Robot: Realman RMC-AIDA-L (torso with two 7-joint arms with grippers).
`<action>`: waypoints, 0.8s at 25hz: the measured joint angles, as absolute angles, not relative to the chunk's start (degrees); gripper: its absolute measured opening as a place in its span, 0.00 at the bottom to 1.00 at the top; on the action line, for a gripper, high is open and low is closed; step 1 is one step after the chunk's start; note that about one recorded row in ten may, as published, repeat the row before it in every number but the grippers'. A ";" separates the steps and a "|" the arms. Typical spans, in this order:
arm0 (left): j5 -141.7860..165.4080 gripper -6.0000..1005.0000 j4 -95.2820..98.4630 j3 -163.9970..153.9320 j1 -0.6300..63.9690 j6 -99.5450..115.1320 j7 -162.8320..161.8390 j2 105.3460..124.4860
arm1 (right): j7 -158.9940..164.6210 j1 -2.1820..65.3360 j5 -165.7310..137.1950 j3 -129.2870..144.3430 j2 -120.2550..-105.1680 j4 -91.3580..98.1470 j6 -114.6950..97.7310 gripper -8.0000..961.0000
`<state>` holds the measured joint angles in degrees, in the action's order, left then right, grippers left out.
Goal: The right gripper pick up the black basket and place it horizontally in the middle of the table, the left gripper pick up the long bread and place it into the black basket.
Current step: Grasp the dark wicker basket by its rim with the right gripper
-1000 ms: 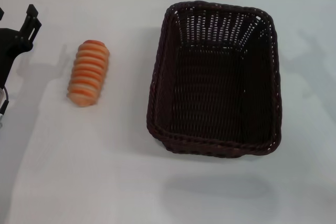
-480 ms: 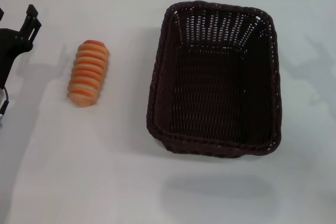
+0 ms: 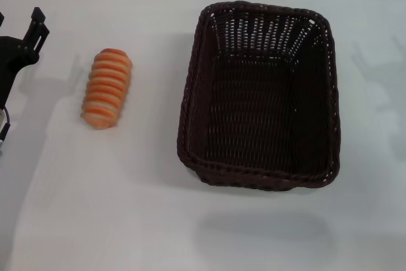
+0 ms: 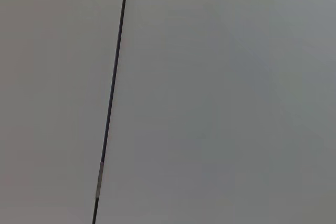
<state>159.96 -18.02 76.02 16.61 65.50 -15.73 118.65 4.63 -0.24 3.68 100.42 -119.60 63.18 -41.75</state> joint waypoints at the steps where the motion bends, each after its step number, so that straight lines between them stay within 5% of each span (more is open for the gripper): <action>1: 159.96 0.77 -18.02 76.03 16.61 65.50 -15.73 118.65 | 4.25 -0.24 3.97 100.50 -119.61 64.47 -38.24 0.87; 20: 159.96 0.77 -18.46 76.02 14.82 65.94 -15.73 118.74 | 4.18 -0.62 8.54 104.85 -119.11 96.24 19.98 0.87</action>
<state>159.96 -18.46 76.02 14.82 65.94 -15.73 118.74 4.18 -0.62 8.54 104.85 -119.11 96.24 19.98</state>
